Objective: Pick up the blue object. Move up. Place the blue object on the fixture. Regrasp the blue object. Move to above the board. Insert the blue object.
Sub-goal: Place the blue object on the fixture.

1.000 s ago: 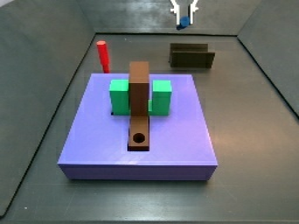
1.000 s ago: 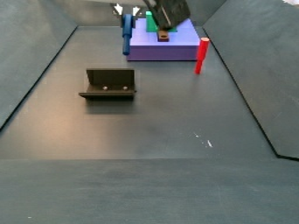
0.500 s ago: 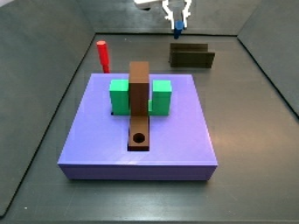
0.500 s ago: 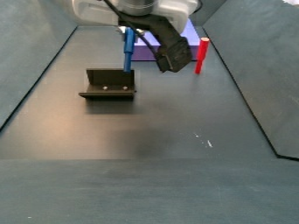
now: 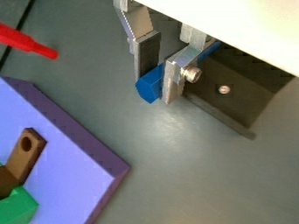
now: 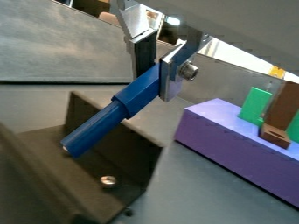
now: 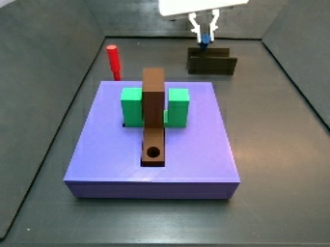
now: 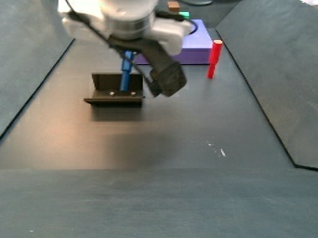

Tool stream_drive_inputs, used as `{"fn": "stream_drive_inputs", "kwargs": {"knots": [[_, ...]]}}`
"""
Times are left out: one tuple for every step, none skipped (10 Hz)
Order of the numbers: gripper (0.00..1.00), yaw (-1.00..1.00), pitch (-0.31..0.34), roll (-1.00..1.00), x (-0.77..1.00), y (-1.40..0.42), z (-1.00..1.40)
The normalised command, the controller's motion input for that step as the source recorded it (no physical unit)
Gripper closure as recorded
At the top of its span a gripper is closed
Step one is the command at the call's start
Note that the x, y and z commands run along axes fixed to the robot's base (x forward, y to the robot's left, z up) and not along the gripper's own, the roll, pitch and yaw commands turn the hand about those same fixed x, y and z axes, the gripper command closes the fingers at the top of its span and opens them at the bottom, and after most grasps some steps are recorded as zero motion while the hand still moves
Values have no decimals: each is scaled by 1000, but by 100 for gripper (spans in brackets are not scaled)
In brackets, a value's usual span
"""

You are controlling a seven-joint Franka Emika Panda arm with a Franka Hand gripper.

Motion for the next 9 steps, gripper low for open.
{"fn": "stream_drive_inputs", "kwargs": {"knots": [[100, -80, 29, -369, 509, 151, -126], [100, -34, 6, -346, 414, 0, -117], [100, -46, 0, -111, 251, 0, -160], [100, 0, 0, -14, 86, 0, -129], [100, 0, 0, 0, 0, 0, -117], [100, 0, 0, 0, 0, 46, -157], [100, 0, 0, -29, 0, 0, -100], [100, 0, 0, -54, 0, 0, -100], [100, 0, 0, -80, 0, 0, -134]]}}
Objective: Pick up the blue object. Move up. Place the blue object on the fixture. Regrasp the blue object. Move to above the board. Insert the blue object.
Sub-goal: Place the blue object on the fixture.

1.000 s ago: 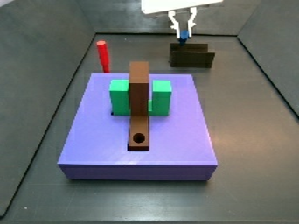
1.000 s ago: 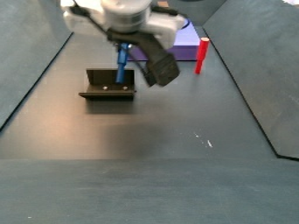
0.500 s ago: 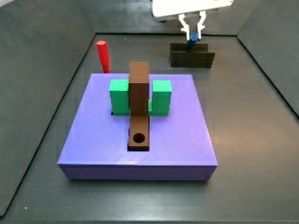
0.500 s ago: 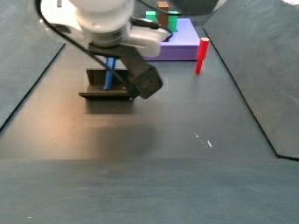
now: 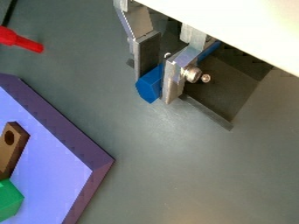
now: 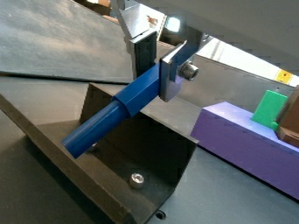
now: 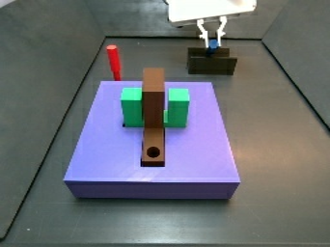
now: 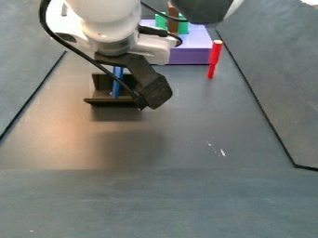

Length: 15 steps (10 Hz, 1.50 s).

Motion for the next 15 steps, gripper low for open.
{"fn": "stream_drive_inputs", "kwargs": {"knots": [[100, 0, 0, -91, 20, 0, -146], [100, 0, 0, -57, 57, 0, -134], [100, 0, 0, -40, 60, 0, -137], [100, 0, 0, -43, 43, 0, -149], [100, 0, 0, -49, 40, 0, -146], [100, 0, 0, -74, 57, 0, -140], [100, -26, 0, -157, 77, 0, -97], [100, -51, 0, -229, 123, 0, -20], [100, -57, 0, -320, 157, 0, 0], [100, -117, 0, -431, 151, 6, 0], [100, -111, 0, -289, 100, 26, -34], [100, -71, 0, -120, 34, 40, -111], [100, -54, 0, -34, 0, 40, -143], [100, -54, 0, 0, 0, 34, -177], [100, -54, 0, 0, 0, 26, -171]]}}
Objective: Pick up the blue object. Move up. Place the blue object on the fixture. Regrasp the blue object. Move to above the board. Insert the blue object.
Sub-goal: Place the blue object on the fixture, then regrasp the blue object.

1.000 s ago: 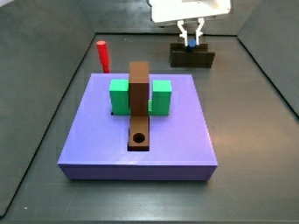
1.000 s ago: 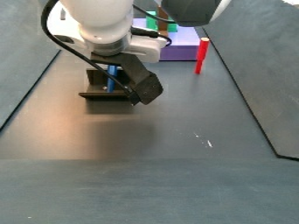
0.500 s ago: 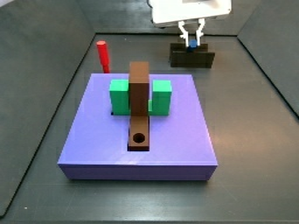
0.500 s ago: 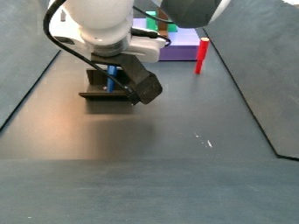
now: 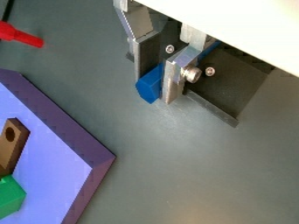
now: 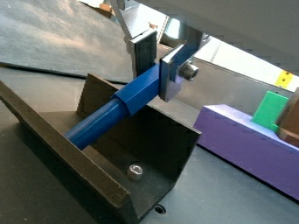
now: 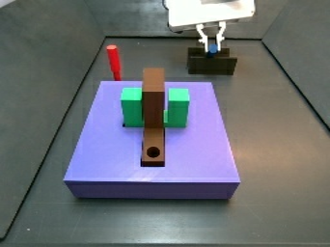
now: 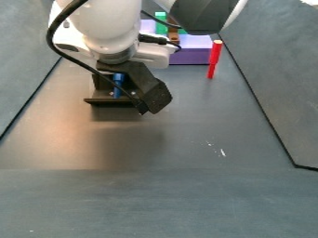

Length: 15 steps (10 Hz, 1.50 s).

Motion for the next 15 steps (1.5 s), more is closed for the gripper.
{"fn": "stream_drive_inputs", "kwargs": {"knots": [[100, -34, 0, 0, 0, 14, -129], [100, -20, 0, 0, 0, 0, -11], [100, 0, -6, 0, 0, 0, 0], [100, 0, 0, 0, 0, 0, 0], [0, 0, 0, 0, 0, 0, 0], [0, -206, 14, 483, 111, 0, 494], [0, -114, 94, 1000, 0, 0, 523], [0, -83, 134, 1000, 0, 0, 540], [0, -71, 134, 989, 0, 0, 577], [0, -40, 146, 951, 0, 0, 626], [0, -23, 134, 891, 0, 0, 606], [0, -14, 106, 834, 0, -46, 466], [0, 0, 9, 1000, 63, -106, 209], [0, 0, 0, 1000, 151, -46, 37], [0, 14, 0, 1000, 151, -6, 40]]}}
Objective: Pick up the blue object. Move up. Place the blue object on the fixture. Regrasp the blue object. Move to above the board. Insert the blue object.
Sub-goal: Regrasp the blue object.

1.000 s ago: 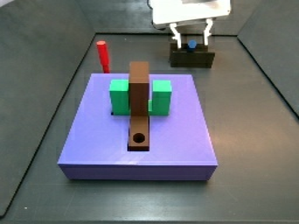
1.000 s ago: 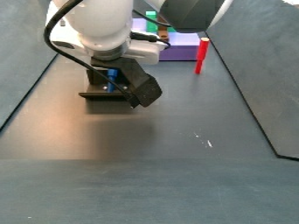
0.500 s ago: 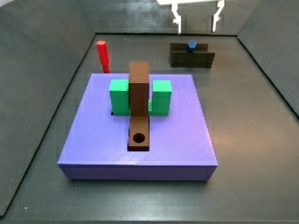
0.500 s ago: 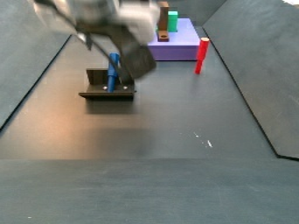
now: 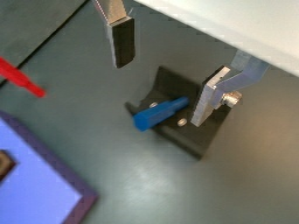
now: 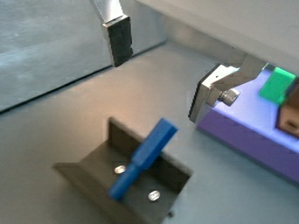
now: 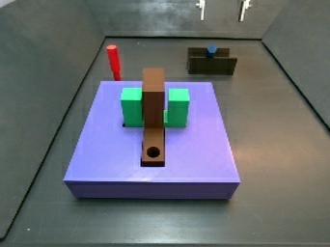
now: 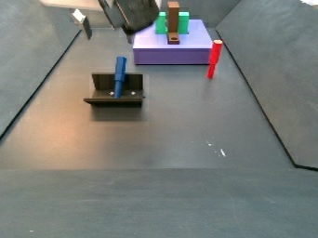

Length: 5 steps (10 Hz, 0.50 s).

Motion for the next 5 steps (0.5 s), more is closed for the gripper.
{"fn": "stream_drive_inputs", "kwargs": {"knots": [[0, 3, 0, 1000, 134, 0, 26], [0, 0, 0, 1000, 134, -9, 23], [0, 23, 0, 1000, 154, -114, 40], [0, 23, 0, 1000, 129, -137, 40], [0, 29, 0, 1000, 86, -160, 29]]}}
